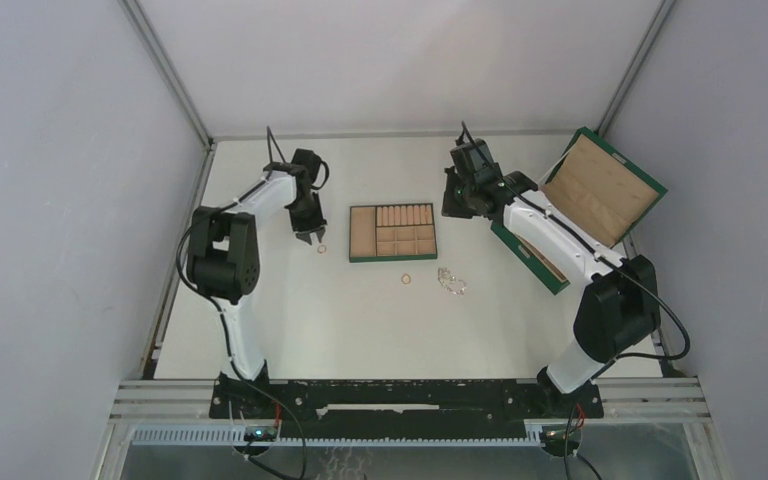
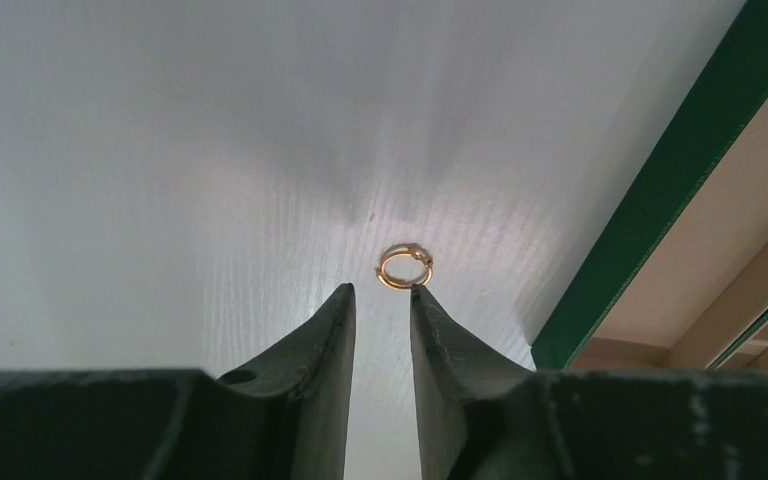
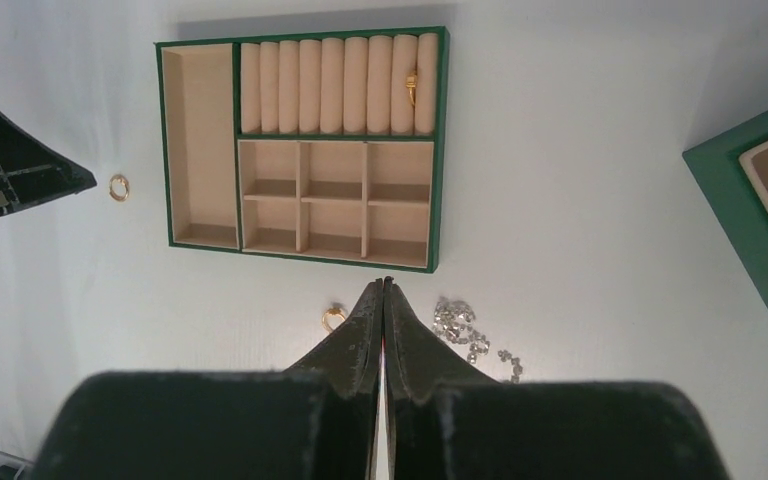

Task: Organize the mixed jewelry

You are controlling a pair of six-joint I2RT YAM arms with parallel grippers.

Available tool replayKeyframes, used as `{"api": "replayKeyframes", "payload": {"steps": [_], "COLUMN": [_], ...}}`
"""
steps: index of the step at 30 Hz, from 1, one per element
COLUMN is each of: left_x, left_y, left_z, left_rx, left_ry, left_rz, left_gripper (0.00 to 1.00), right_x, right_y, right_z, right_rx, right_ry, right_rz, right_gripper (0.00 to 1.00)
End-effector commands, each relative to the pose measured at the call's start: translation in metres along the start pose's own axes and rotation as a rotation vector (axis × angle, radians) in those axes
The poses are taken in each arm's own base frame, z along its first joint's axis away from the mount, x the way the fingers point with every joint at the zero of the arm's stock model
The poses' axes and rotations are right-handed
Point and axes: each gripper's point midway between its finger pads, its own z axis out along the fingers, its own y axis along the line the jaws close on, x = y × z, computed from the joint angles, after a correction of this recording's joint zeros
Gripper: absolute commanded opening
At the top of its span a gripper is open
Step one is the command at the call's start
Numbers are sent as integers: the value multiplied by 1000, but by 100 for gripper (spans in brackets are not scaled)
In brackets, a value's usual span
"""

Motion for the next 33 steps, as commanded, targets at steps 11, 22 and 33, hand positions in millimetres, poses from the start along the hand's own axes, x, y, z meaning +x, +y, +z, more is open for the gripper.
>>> {"api": "replayKeyframes", "payload": {"steps": [11, 22, 33], "left_x": [-11, 1, -18], "left_y": [-30, -25, -29], "left_z": [14, 27, -20], "left_rx": [-36, -62, 6], "left_ry": [-28, 7, -124], "left_rz": [-109, -158, -97], "left_gripper": [36, 25, 24], "right_x": [-3, 2, 5], "right_y": [18, 16, 25], "right_z": [4, 4, 6], "right_rx": [-37, -26, -46], "right_ry": [-8, 5, 14], "right_rz": [-3, -12, -28], "right_gripper": [6, 6, 6]}}
